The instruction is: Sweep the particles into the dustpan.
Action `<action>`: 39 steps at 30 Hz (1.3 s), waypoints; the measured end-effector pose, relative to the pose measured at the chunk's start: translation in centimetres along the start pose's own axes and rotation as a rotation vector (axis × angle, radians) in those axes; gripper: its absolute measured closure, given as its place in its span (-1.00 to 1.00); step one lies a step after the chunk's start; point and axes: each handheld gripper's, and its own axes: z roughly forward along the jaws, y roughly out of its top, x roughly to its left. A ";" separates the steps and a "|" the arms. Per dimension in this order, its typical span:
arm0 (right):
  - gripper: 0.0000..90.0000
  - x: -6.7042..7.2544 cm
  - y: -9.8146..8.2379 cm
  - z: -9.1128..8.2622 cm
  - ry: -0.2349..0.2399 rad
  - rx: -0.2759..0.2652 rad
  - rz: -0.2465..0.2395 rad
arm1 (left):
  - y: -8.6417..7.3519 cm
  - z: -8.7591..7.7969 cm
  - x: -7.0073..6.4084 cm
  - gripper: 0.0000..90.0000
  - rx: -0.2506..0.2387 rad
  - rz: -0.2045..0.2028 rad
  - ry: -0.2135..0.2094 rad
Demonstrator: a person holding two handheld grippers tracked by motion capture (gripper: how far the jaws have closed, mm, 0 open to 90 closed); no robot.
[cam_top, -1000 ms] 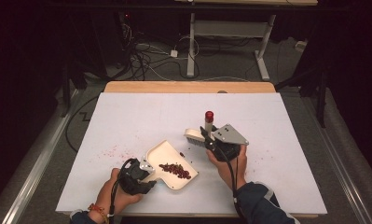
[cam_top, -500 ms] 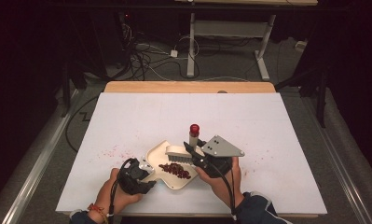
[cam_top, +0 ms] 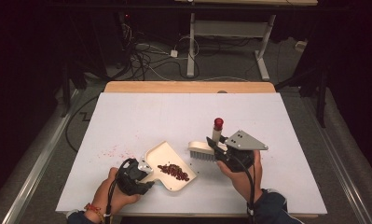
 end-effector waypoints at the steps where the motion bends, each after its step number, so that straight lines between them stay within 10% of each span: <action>1: 0.56 0.0 -0.3 0.0 0.001 0.016 0.008 | 0.0 0.0 0.0 0.41 0.000 0.001 -0.002; 13: 0.56 3.2 0.5 0.5 0.108 -0.001 -0.007 | 0.2 0.0 -0.4 0.41 -0.002 0.014 -0.019; 29: 0.56 -1.2 -0.4 -3.1 0.095 0.057 -0.022 | 0.2 0.1 -0.4 0.41 0.000 0.013 -0.017; 39: 0.56 -0.5 -1.2 -2.7 0.146 0.085 -0.019 | 0.4 0.2 -0.7 0.41 0.005 0.026 0.001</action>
